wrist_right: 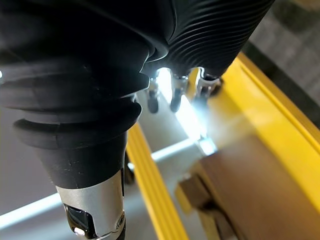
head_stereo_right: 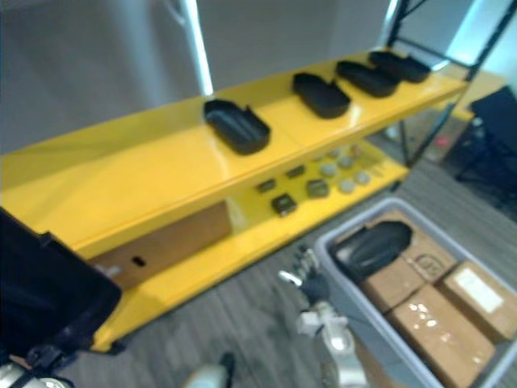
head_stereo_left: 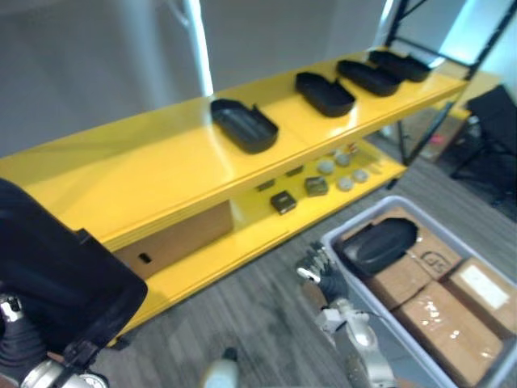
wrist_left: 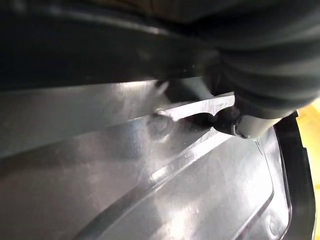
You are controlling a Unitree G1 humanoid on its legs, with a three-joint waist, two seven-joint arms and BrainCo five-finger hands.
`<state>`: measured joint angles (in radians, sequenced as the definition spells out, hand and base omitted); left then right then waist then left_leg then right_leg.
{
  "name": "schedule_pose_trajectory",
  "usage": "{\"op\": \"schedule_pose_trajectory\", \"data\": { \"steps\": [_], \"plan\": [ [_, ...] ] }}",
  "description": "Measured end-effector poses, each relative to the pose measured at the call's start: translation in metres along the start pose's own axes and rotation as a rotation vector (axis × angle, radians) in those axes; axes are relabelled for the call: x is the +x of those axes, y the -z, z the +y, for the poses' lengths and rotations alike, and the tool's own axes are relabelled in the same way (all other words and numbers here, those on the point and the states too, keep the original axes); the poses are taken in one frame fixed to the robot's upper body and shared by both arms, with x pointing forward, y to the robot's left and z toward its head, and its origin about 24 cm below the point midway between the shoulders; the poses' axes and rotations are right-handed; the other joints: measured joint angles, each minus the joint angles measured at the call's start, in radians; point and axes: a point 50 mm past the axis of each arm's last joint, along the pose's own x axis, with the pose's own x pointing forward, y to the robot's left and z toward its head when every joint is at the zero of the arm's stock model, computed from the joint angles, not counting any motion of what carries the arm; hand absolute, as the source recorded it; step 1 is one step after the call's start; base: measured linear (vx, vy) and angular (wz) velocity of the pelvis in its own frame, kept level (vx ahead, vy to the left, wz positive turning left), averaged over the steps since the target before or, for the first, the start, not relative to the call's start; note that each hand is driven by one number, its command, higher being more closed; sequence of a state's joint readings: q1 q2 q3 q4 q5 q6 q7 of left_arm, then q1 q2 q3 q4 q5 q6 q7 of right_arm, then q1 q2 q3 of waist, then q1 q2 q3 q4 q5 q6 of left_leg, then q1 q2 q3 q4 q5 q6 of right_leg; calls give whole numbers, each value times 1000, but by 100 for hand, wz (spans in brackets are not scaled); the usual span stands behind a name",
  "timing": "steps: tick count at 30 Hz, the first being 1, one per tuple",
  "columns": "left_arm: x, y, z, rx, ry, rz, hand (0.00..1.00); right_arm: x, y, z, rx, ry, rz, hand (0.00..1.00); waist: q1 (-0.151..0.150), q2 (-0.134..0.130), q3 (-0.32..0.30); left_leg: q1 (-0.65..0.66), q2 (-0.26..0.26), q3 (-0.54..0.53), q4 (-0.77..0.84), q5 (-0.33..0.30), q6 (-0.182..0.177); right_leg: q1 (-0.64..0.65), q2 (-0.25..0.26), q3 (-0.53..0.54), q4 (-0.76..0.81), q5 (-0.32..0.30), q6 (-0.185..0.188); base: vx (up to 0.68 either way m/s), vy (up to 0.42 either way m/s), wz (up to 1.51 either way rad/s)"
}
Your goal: Walk over and take plastic housings, then place them on the shelf
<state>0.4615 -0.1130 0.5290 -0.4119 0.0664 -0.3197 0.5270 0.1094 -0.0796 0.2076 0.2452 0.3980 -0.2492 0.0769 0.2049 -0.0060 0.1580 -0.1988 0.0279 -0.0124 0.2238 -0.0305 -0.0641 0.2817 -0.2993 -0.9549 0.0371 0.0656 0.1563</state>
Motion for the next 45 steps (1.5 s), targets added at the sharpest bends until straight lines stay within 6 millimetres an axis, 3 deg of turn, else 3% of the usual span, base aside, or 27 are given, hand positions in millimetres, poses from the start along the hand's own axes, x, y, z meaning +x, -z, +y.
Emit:
{"op": "schedule_pose_trajectory", "data": {
  "steps": [3,5,6,8,10,12,17,19,25,28,29,30,31,32,34,35,37,38,39,40,43,45],
  "plan": [
    [-5,3,4,1,-2,33,100,-1,-3,2,-4,-45,-35,0,1,-1,4,8,5,21,-3,-9,6,-2,0,25,2,-2,-1,-91,58,-17],
    [-6,4,6,10,11,36,100,-2,-3,3,-5,-56,-39,0,-5,-12,9,6,12,55,-2,-25,11,-3,-2,41,2,-63,-38,-100,-2,-8],
    [-6,3,3,-1,39,37,100,-4,-1,3,-7,-56,-31,0,-7,-17,13,4,16,70,-1,-25,11,-10,-1,65,7,-101,-20,-132,-47,9],
    [-7,2,-1,-15,80,32,100,-7,0,2,-9,-53,-26,0,-19,-14,14,-12,17,49,-3,-18,15,-53,18,179,44,-168,-12,-142,-46,39],
    [-2,-2,-11,-33,154,-9,100,-11,-4,2,-5,-34,-51,0,-61,-15,14,-48,-3,-26,-10,17,18,-106,66,334,89,-243,-31,-119,-60,108],
    [7,-13,-32,-97,267,-76,100,-12,-12,-3,-36,5,-86,0,-72,-17,12,-58,-37,-111,-82,92,-2,-140,76,415,158,-270,-47,8,-54,126],
    [3,-20,-57,-216,322,-87,100,-2,-24,-3,-170,-5,-126,0,-78,27,39,-52,-50,-172,-161,162,-7,-153,73,411,202,-286,-42,-8,-21,50],
    [-3,-17,-62,-224,354,-63,100,-2,-23,-2,-167,-11,-123,0,-77,29,48,-29,-56,-175,-168,163,-8,-126,74,408,196,-290,-44,-21,-27,10],
    [-4,-16,-67,-218,399,-70,100,-6,-21,-2,-172,-9,-127,0,-76,4,108,-16,-69,-197,-182,171,-14,-103,63,401,198,-349,-36,-62,-23,15],
    [2,-19,-66,-199,416,-106,100,-2,-27,-6,-174,37,-161,0,-68,-29,122,-34,-83,-133,-153,152,10,-85,38,373,200,-374,-47,3,50,29],
    [5,-21,-65,-187,410,-126,100,0,-33,-10,-177,71,-184,0,-59,-46,130,-38,-95,-82,-99,109,33,-67,20,362,248,-352,-54,108,75,32],
    [5,-21,-66,-193,408,-124,100,1,-36,-14,-184,89,-194,0,-59,-39,129,-45,-99,-91,-74,96,35,-91,2,371,319,-339,-75,149,146,39],
    [4,-23,-69,-188,416,-136,100,2,-40,-18,-188,114,-212,0,-58,-32,125,-42,-99,-96,-55,86,47,-156,-31,420,480,-299,-137,109,142,35],
    [5,-24,-69,-177,418,-147,100,4,-44,-19,-187,129,-229,0,-57,-34,124,-33,-100,-95,-56,77,56,-191,-47,450,558,-263,-168,167,180,28],
    [7,-21,-68,-120,424,-142,100,11,-56,-18,-165,155,-294,0,-59,-36,125,32,-104,-93,-80,39,85,-296,-86,566,760,-20,-182,239,168,12],
    [7,-21,-68,-108,428,-142,100,11,-57,-18,-158,165,-302,0,-63,-34,126,57,-101,-103,-92,33,94,-314,-95,586,806,42,-178,293,124,20],
    [11,-21,-69,-90,437,-147,100,10,-65,-21,-140,193,-340,0,-86,-30,123,117,-95,-156,-112,22,121,-403,-70,612,912,-144,-148,331,81,42],
    [11,-21,-69,-88,440,-141,100,8,-68,-23,-140,204,-356,0,-92,-24,124,128,-90,-170,-113,18,123,-420,-48,608,893,-178,-147,344,81,60],
    [11,-21,-72,-98,444,-139,100,2,-75,-30,-146,235,-387,0,-106,-10,124,149,-87,-197,-112,5,119,-450,-2,605,770,-231,-134,283,52,53],
    [10,-21,-73,-100,447,-136,100,-1,-79,-36,-153,259,-400,0,-110,-8,121,161,-86,-208,-112,-7,117,-467,25,620,661,-240,-136,293,12,46],
    [5,-19,-84,-113,481,-107,100,-10,-84,-51,-181,316,-416,0,-118,-6,105,180,-93,-264,-82,-59,112,-526,107,756,333,-203,-107,314,-78,54],
    [-1,-15,-91,-118,517,-79,100,-18,-83,-54,-184,337,-415,0,-138,11,99,194,-93,-320,-39,-100,105,-525,131,821,246,-174,-102,287,-163,94]
  ]
}}
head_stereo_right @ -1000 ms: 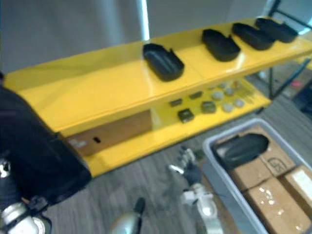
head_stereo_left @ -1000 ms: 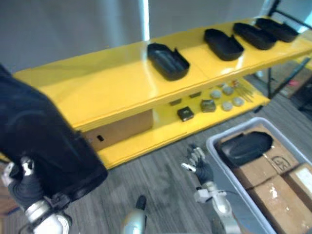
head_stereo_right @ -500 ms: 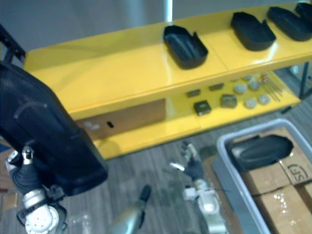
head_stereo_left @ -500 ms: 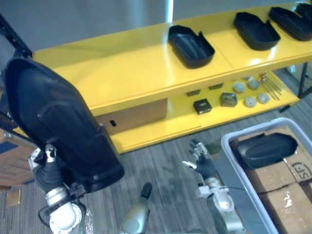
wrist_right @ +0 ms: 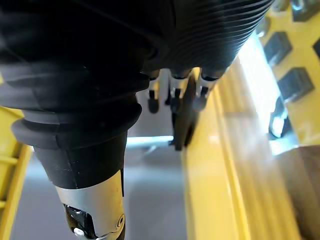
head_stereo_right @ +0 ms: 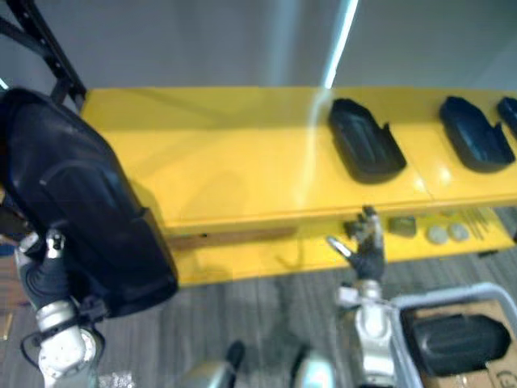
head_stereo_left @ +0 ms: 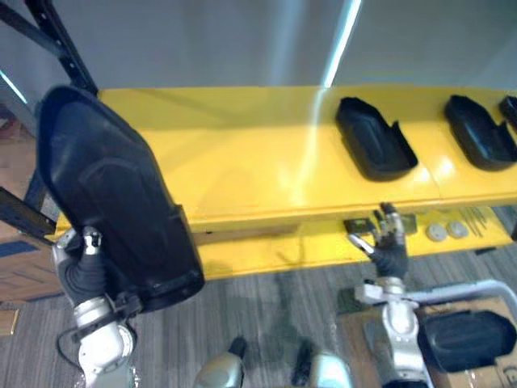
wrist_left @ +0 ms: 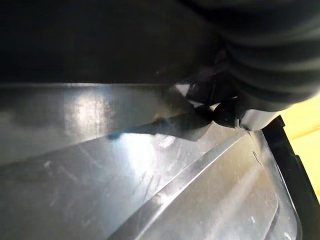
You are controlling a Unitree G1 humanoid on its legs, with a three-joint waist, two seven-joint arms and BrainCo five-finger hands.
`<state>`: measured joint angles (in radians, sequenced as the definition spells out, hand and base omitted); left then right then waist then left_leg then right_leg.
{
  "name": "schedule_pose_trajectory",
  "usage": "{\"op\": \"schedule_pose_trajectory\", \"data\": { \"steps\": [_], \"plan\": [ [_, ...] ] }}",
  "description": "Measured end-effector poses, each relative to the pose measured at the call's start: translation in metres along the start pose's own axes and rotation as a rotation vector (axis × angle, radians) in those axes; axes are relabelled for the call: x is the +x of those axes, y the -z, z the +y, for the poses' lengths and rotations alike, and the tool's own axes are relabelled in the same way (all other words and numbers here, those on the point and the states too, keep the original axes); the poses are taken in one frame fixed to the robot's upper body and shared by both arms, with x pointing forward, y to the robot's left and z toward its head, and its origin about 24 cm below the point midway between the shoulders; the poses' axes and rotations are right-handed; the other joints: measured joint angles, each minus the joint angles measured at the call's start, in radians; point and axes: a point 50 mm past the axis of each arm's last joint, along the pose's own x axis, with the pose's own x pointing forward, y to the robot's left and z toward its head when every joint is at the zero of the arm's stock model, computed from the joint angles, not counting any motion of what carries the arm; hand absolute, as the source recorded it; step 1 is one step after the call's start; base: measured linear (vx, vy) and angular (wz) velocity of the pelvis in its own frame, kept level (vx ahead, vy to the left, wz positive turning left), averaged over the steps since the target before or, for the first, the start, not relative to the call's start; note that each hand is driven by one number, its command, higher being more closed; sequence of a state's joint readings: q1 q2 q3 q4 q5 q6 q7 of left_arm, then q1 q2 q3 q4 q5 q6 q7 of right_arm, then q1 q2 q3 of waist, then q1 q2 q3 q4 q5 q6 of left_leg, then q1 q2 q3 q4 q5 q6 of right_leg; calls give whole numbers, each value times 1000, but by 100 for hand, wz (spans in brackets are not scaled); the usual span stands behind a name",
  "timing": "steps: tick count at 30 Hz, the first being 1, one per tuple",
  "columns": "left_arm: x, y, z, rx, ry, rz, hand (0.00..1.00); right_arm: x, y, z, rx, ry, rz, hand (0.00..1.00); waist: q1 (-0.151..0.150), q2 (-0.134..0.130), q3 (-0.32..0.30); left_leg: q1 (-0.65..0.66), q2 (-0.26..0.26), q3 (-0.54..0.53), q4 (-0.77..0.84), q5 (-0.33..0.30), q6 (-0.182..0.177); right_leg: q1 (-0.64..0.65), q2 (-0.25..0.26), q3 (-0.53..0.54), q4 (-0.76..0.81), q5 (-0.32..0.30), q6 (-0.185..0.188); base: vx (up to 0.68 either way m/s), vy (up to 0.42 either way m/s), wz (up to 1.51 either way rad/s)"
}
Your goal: Walk over and take plastic housings, then place them on the shelf
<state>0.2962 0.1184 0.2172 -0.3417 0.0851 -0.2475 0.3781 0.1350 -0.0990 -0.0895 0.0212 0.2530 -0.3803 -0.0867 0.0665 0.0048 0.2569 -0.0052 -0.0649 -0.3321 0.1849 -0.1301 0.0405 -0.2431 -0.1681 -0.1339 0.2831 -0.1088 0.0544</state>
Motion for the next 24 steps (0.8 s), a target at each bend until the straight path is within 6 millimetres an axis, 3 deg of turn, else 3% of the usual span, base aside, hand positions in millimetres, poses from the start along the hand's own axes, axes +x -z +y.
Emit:
{"op": "schedule_pose_trajectory", "data": {
  "steps": [1,3,4,5,6,8,12,14,17,20,24],
  "plan": [
    [-4,1,-6,-13,25,14,100,-5,-5,-2,3,2,-15,0,-9,5,-13,7,-2,-34,40,-37,-10,1,12,43,-31,12,-9,370,-266,128],
    [-7,0,-15,-42,61,12,100,-13,-17,-3,9,3,-53,0,-29,-13,-33,-11,-21,-31,129,-91,-45,37,9,104,-64,52,-6,320,-269,149],
    [-8,-6,-19,-58,94,-15,100,-19,-27,-3,13,3,-87,0,-51,-53,-62,-16,-3,82,171,-174,-56,96,-7,112,-62,109,72,265,-287,113],
    [-13,-4,-23,-90,85,8,100,-14,-31,-4,-1,-13,-108,0,-28,-13,-69,-9,54,113,206,-200,-78,103,38,96,-39,99,54,250,-293,83],
    [-16,-4,-24,-99,86,17,100,-13,-34,-3,-4,-18,-127,0,-22,2,-87,-21,88,153,212,-208,-92,111,54,79,-46,88,48,260,-293,15],
    [-16,-14,-28,-135,77,-14,100,-6,-51,1,-31,30,-229,0,-13,40,-124,-4,162,244,134,-175,-125,114,87,32,-60,72,22,254,-294,35],
    [-14,-24,-36,-187,89,-50,100,-3,-77,5,-81,208,-392,0,-17,60,-146,26,184,357,11,-87,-141,130,85,-2,-103,69,13,111,-130,25],
    [-14,-26,-41,-199,113,-59,100,-7,-88,-2,-122,326,-470,0,-25,57,-150,41,189,420,-26,-60,-143,152,84,-17,-134,76,10,74,-19,25],
    [-7,-31,-42,-193,161,-104,100,-18,-128,-18,-192,543,-745,0,-38,44,-166,74,189,441,-81,-33,-150,192,88,-30,-195,99,12,73,6,9],
    [0,-35,-41,-178,192,-143,100,-27,-152,-19,-186,600,-915,0,-58,28,-180,99,188,461,-89,-33,-150,226,91,-25,-235,115,14,32,18,-10],
    [8,-40,-43,-218,221,-174,100,-35,-162,-21,-219,639,-981,0,-73,7,-203,117,188,515,-91,-33,-150,238,97,7,-273,139,15,-9,14,-28]
  ]
}}
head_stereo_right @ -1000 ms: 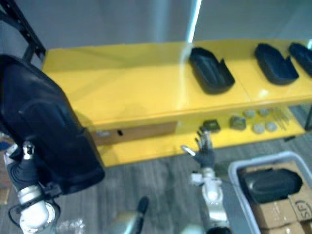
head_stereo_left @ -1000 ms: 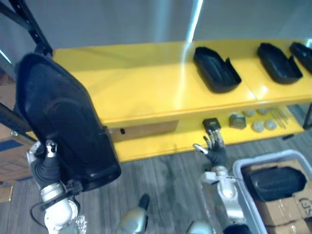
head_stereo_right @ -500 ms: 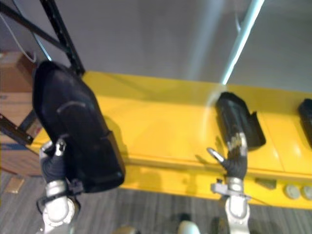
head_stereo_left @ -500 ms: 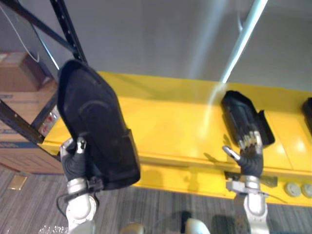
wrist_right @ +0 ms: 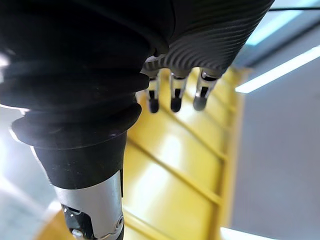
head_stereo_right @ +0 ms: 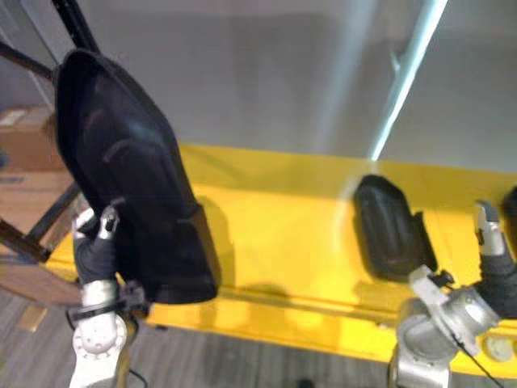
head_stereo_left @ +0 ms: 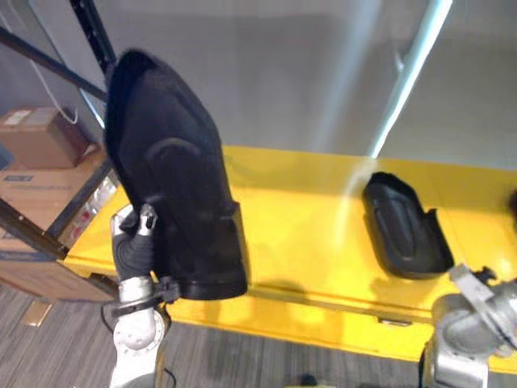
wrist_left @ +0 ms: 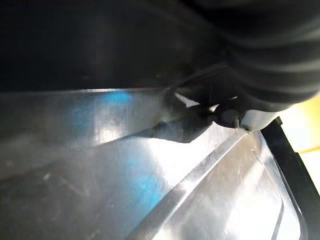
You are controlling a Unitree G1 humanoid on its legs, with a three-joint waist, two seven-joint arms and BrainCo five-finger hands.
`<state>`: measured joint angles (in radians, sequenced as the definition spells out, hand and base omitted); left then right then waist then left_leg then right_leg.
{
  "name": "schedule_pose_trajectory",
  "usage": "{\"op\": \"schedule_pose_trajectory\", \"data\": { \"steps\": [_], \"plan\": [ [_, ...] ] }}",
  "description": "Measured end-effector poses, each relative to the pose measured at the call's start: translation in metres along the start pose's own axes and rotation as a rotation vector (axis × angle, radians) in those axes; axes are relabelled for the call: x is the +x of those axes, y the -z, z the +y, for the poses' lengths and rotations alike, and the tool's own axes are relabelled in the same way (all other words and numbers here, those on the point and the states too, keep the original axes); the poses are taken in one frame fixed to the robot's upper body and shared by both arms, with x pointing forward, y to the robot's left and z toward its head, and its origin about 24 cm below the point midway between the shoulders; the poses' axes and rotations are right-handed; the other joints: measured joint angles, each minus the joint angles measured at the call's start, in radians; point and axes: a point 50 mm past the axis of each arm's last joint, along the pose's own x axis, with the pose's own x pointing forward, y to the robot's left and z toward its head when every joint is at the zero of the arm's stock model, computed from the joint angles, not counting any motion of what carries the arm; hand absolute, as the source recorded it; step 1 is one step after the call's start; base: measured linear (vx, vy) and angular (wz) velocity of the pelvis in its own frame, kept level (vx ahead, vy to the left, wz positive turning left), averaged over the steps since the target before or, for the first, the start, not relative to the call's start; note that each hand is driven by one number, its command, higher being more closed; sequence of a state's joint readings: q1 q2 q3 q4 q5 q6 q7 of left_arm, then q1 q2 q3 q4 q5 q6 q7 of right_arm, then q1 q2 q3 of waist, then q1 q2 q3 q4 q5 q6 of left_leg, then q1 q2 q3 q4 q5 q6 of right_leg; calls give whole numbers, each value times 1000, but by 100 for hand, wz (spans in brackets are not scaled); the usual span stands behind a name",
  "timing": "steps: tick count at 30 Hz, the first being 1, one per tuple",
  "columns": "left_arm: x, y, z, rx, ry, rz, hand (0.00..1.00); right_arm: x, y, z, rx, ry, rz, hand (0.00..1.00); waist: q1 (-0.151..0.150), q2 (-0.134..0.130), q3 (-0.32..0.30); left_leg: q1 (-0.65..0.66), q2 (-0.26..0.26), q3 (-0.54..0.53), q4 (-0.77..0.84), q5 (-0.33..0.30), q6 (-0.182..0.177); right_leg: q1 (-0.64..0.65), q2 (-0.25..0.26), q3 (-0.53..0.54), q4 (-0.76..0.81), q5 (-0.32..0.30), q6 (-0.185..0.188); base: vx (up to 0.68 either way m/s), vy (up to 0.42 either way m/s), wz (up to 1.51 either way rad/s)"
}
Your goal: Walk over and take plastic housings, then place them on the shelf
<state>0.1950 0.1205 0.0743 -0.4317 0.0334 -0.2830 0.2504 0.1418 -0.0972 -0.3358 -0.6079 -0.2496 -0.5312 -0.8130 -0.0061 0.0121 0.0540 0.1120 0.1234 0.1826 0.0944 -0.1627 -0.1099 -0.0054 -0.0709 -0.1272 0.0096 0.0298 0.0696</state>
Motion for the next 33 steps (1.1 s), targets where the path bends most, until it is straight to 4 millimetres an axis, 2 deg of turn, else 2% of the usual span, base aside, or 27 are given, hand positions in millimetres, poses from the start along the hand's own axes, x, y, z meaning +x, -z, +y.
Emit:
{"op": "schedule_pose_trajectory", "data": {
  "steps": [3,6,9,11,12,13,14,16,19,23,28,30,33],
  "plan": [
    [1,0,-1,-33,21,3,100,-1,5,-15,-72,30,61,0,-9,4,-2,29,3,57,-4,-1,0,6,8,34,-12,6,1,-45,4,-36],
    [2,-3,-6,-43,78,-1,100,-11,16,-36,-92,106,228,0,-22,16,-6,39,12,116,-3,-8,1,5,16,51,-24,7,0,-50,-8,-29],
    [2,-2,-19,-68,167,26,100,-43,35,-57,-143,120,501,0,-45,29,-10,51,27,175,3,-22,-2,2,26,54,-25,7,0,-50,-12,-27],
    [-1,0,-33,-95,237,64,100,-76,47,-71,-219,78,722,0,-47,42,-10,63,34,238,7,-34,-6,-13,25,52,-15,15,2,-29,10,-65],
    [0,0,-37,-103,257,73,100,-85,50,-75,-236,64,779,0,-51,47,-10,65,36,250,10,-38,-8,-15,25,53,-13,20,1,-7,10,-52],
    [1,2,-45,-116,292,89,100,-103,56,-85,-273,42,887,0,-63,51,-9,65,37,264,17,-40,-8,-18,26,58,-11,29,-2,14,3,-30],
    [1,2,-49,-121,308,98,100,-111,59,-89,-296,30,936,0,-67,52,-8,66,37,270,17,-40,-8,-22,27,66,-9,31,-3,10,-2,-37],
    [7,9,-63,-132,354,139,100,-141,69,-105,-349,-37,1124,0,-75,55,1,83,39,309,17,-40,-8,-31,36,96,-3,42,1,-6,-11,-42],
    [10,22,-73,-121,385,218,100,-172,75,-114,-398,-114,1285,0,-91,54,1,97,43,322,17,-40,-8,-27,41,103,-6,44,-1,-3,-25,-16],
    [15,27,-82,-109,394,260,100,-200,81,-127,-449,-130,1424,0,-85,47,6,97,43,320,16,-43,-12,-12,41,98,-31,54,-6,-21,-12,3],
    [23,31,-90,-71,429,295,100,-244,83,-140,-499,-212,1676,0,-72,39,10,93,43,299,17,-44,-13,11,35,72,-58,69,1,-16,-18,12],
    [27,33,-93,-56,440,314,100,-256,82,-143,-497,-259,1753,0,-61,39,10,92,43,296,17,-45,-13,13,34,68,-60,69,1,-8,-17,8],
    [29,39,-98,-28,454,349,100,-271,80,-147,-492,-328,1852,0,-60,37,9,92,42,287,15,-45,-14,28,30,50,-73,71,2,-10,-17,16]
  ]
}}
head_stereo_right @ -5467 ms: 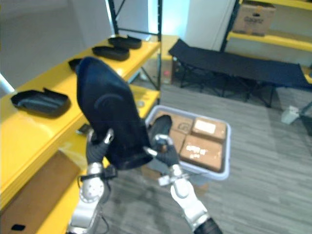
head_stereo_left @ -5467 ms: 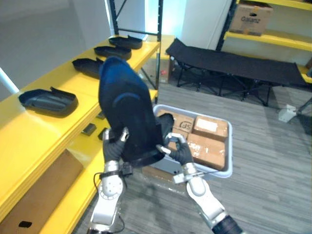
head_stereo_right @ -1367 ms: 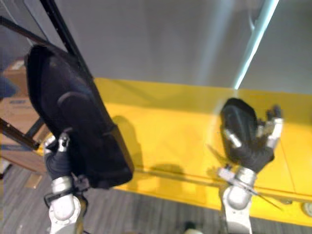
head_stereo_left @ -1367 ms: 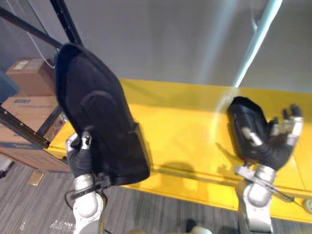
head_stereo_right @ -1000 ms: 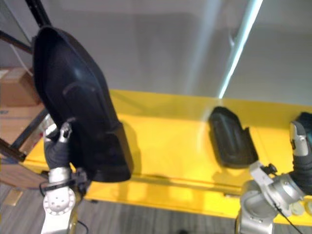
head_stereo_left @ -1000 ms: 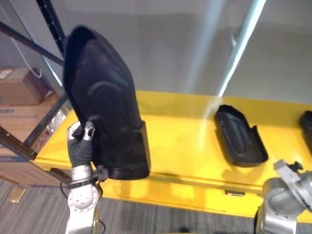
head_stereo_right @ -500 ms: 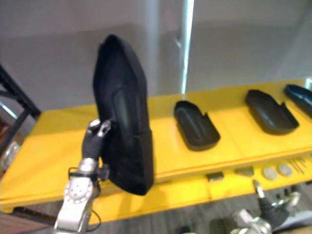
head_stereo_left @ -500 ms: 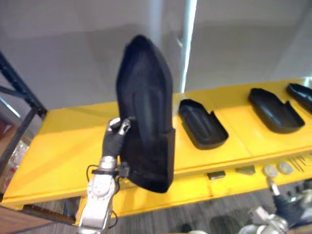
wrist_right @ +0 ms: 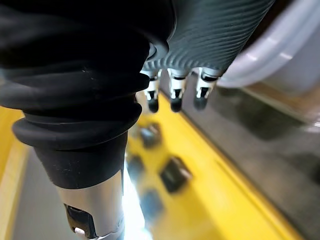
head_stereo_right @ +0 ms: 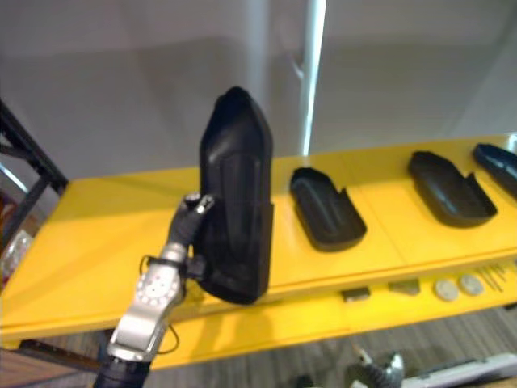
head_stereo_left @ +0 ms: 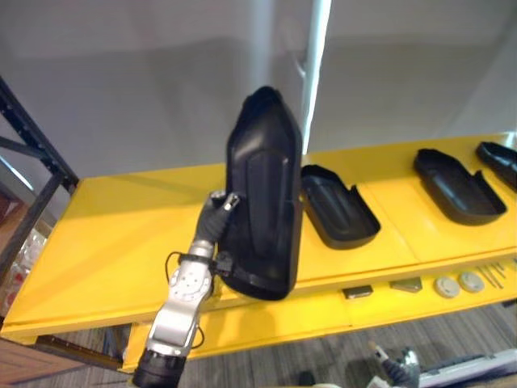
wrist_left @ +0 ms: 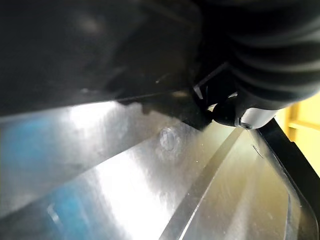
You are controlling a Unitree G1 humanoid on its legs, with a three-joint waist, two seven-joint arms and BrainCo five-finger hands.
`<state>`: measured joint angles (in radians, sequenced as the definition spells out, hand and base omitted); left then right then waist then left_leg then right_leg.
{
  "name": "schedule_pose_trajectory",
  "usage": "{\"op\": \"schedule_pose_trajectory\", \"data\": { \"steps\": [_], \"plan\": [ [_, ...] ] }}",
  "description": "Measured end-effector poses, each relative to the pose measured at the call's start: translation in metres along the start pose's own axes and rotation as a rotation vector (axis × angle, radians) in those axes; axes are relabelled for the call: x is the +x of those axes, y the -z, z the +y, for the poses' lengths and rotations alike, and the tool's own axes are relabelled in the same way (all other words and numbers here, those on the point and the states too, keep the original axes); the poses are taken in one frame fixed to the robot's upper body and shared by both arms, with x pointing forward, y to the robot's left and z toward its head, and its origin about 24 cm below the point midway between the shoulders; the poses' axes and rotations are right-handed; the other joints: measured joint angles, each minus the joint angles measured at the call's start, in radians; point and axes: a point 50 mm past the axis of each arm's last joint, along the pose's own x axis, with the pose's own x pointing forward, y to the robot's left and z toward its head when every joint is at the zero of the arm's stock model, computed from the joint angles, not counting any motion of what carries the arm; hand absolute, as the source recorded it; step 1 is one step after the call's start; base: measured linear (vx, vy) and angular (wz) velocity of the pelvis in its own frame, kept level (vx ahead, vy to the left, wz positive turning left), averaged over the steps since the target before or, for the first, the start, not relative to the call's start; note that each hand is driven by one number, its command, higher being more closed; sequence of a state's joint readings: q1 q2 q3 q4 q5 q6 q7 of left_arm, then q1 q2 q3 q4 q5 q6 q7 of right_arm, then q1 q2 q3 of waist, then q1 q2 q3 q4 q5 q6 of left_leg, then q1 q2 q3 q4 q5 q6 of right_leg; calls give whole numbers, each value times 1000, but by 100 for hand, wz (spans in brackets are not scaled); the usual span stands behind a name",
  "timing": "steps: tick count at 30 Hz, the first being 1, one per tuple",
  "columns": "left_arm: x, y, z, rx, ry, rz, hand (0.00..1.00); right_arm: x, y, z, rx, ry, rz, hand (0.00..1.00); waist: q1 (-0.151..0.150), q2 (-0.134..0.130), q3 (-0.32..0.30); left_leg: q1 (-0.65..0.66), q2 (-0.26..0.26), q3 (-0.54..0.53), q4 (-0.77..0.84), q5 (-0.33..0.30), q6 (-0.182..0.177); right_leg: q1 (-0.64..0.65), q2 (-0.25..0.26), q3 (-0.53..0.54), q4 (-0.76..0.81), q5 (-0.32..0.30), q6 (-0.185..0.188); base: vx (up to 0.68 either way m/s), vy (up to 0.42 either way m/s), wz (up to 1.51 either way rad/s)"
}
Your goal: Walk over and take plastic housings, then place them on the shelf
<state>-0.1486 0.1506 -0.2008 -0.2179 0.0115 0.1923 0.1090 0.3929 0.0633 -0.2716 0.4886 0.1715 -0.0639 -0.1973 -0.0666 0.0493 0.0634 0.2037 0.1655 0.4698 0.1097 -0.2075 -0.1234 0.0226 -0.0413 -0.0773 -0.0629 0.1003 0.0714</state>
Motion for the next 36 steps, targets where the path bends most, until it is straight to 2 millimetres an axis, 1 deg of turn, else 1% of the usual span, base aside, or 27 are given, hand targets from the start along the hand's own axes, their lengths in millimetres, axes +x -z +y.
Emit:
{"op": "schedule_pose_trajectory", "data": {
  "steps": [2,3,4,7,8,10,13,15,16,17,21,23,26,28,32,36],
  "plan": [
    [11,8,2,43,6,55,100,3,13,0,-68,-58,67,0,3,-2,-2,3,-3,-3,-5,0,0,14,-4,-5,-10,2,2,-16,-4,10],
    [14,9,4,62,6,67,100,3,15,1,-87,-69,82,0,2,-3,-2,3,-5,-2,-7,0,0,15,-5,-5,-12,4,3,0,0,0],
    [22,11,9,101,4,90,100,5,17,-1,-101,-77,98,0,2,-5,-3,3,-8,-1,-13,0,0,14,-7,-5,-16,8,4,-30,0,1],
    [45,18,22,184,-4,159,100,8,28,-10,-142,-74,168,0,1,-12,-7,3,-12,-1,-15,0,0,14,-11,-5,-16,9,5,-10,0,0],
    [49,18,24,200,-5,172,100,8,31,-11,-146,-71,182,0,0,-13,-8,3,-12,-1,-16,1,0,13,-11,-5,-16,9,5,0,0,0],
    [64,19,34,256,-7,216,100,8,39,-18,-153,-58,231,0,-3,-16,-10,3,-14,2,-18,1,-1,12,-11,-4,-16,9,5,0,0,0],
    [77,15,34,282,18,262,100,6,47,-25,-154,-46,275,0,-6,-14,-10,6,-18,6,-31,8,-9,9,-12,-3,-15,9,5,0,0,0],
    [80,19,35,294,29,309,100,6,49,-27,-163,-43,286,0,-12,-14,-10,6,-18,9,-32,10,-11,7,-11,-1,-15,9,5,-13,-16,-1],
    [80,26,38,300,25,360,100,7,49,-26,-158,-44,289,0,-25,-14,-10,6,-18,10,-32,13,-11,7,-11,-1,-15,9,5,-29,-34,-2],
    [80,31,39,304,24,389,100,8,48,-25,-155,-45,289,0,-30,-13,-10,7,-18,11,-33,13,-12,7,-11,-1,-15,9,4,-34,-47,-4],
    [67,71,53,322,8,635,100,11,46,-24,-146,-43,290,0,-56,-6,-8,23,-19,27,-48,22,-16,5,-7,5,-15,14,-3,-53,-37,-9],
    [60,84,61,322,-16,716,100,11,47,-25,-146,-40,292,0,-56,-5,-8,22,-18,30,-49,24,-15,2,-6,7,-16,16,-5,-81,-48,-4],
    [53,91,70,253,-49,762,100,12,45,-25,-155,-38,287,0,-55,-2,-6,22,-18,28,-49,24,-14,4,-6,3,-16,18,-6,-78,-39,3],
    [50,95,73,212,-64,780,100,14,44,-23,-145,-35,288,0,-56,-2,-6,23,-18,23,-50,25,-14,9,-7,-3,-17,18,-6,-75,-36,9],
    [48,100,75,199,-86,780,100,19,36,-15,-133,-50,265,0,-56,-1,-7,23,-21,6,-70,38,-13,14,-9,-18,-23,17,-6,-57,-32,11],
    [48,101,75,188,-118,770,100,23,31,-9,-130,-62,251,0,-56,-1,-7,23,-21,-5,-79,47,-13,14,-9,-30,-26,17,-6,-24,-30,9]
  ]
}}
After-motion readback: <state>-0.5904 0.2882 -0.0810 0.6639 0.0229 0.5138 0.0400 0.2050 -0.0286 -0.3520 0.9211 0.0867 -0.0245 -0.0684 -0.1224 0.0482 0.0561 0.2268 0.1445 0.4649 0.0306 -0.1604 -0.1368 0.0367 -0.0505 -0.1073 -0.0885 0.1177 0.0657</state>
